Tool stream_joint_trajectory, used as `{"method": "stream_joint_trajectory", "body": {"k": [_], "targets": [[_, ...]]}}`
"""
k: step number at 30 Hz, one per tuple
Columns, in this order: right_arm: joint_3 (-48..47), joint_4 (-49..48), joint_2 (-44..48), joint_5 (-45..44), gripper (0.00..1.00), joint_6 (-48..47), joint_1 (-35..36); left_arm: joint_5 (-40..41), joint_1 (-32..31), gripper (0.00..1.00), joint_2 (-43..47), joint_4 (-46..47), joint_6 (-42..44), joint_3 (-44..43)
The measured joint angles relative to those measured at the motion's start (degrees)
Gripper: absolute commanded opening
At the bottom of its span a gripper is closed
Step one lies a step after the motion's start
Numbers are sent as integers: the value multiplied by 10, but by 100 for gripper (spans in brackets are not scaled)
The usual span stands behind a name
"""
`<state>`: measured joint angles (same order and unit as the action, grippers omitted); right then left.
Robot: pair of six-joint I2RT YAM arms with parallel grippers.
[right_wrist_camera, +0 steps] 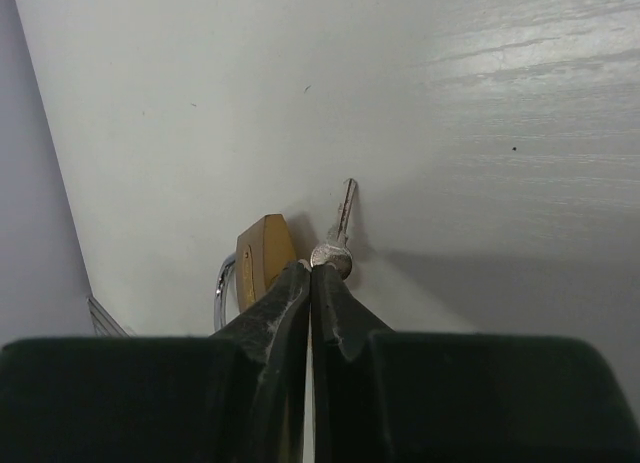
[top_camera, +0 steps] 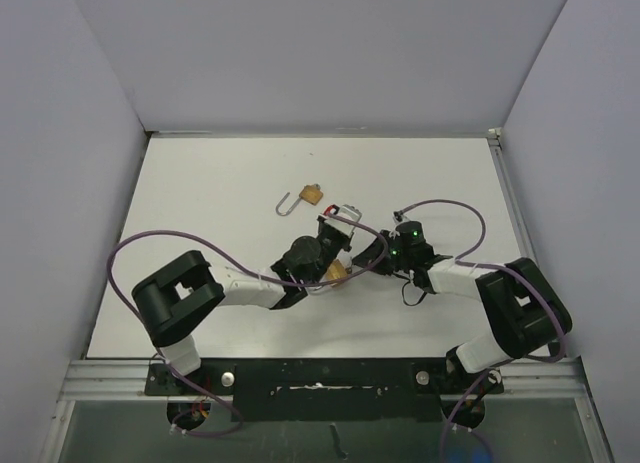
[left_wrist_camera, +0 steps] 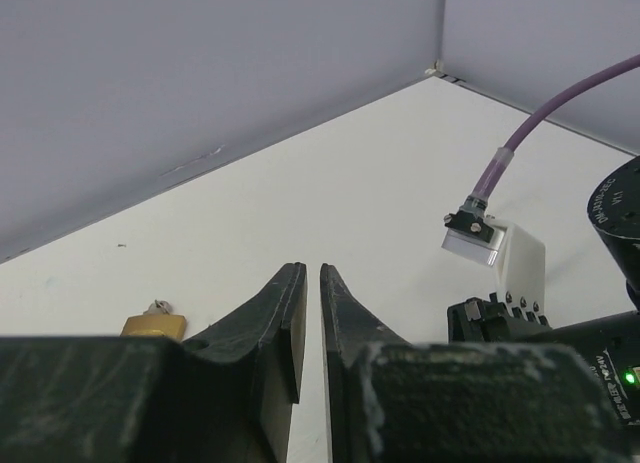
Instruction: Unlock with the key
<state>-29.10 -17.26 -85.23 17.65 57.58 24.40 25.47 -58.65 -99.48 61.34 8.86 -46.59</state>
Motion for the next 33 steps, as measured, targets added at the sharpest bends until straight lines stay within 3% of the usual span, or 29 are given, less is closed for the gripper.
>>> {"method": "stream_joint_trajectory", "body": {"k": [7, 12, 15, 24, 33], "targets": [[0, -15, -41, 17, 0, -2, 0, 8, 3, 12, 38, 1, -7, 21], [0, -31, -63, 32, 0, -4, 0, 28, 4, 28, 82, -17, -19, 50], [-3, -33, -65, 36, 1, -11, -1, 39, 9, 31, 110, -51, -39, 72], [-17, -33, -77, 50, 20, -28, -1, 67, 20, 33, 196, -141, -88, 145], [-24, -48, -81, 75, 47, -33, 0, 87, 20, 37, 249, -206, -125, 188]]}}
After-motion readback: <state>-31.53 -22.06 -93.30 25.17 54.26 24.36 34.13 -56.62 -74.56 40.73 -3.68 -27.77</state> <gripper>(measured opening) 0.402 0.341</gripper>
